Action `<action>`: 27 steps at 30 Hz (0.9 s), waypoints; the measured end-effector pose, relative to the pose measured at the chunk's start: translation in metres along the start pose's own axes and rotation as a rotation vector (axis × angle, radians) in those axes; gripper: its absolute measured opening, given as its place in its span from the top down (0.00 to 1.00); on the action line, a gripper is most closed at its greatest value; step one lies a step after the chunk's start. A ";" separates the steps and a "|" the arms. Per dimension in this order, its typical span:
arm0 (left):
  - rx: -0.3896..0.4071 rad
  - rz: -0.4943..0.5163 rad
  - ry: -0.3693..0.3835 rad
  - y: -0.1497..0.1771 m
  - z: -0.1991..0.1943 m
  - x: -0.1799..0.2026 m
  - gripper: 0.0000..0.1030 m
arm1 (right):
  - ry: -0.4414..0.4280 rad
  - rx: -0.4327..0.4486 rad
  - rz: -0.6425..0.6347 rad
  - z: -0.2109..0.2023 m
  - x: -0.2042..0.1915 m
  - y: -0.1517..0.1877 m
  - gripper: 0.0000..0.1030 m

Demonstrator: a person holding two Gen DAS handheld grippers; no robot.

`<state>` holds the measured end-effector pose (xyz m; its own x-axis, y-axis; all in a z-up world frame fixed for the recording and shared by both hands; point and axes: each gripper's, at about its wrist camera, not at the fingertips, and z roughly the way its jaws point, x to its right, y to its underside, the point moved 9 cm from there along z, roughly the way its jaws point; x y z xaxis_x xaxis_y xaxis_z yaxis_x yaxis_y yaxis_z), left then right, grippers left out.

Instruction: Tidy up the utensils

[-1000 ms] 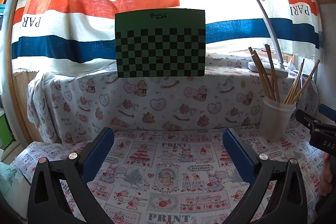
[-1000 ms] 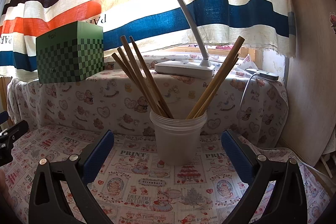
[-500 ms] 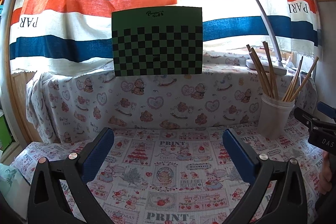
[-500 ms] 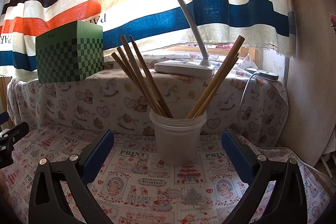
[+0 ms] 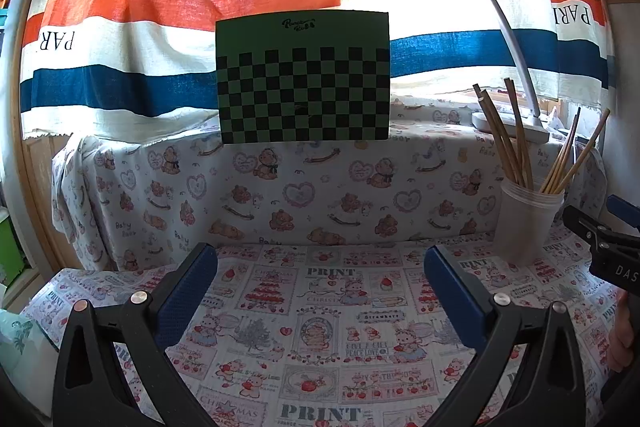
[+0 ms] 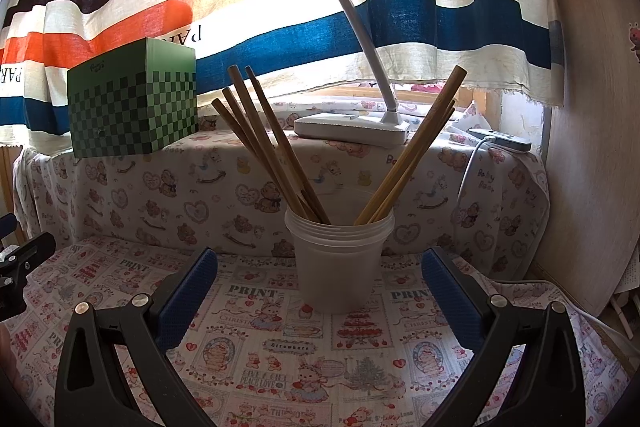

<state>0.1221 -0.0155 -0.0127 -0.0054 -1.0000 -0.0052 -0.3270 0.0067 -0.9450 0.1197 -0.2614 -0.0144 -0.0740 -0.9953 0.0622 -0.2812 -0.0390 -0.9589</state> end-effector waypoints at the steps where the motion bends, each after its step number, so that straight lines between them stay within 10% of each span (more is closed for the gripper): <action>1: -0.001 0.000 -0.001 0.000 0.000 0.000 0.00 | 0.001 -0.001 0.000 0.000 0.000 0.000 0.00; 27: -0.010 -0.010 0.003 0.001 0.002 0.000 0.00 | 0.007 0.000 0.001 -0.001 0.000 0.000 0.00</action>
<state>0.1238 -0.0151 -0.0146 -0.0052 -1.0000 0.0049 -0.3361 -0.0028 -0.9418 0.1187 -0.2609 -0.0143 -0.0813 -0.9946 0.0637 -0.2813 -0.0384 -0.9589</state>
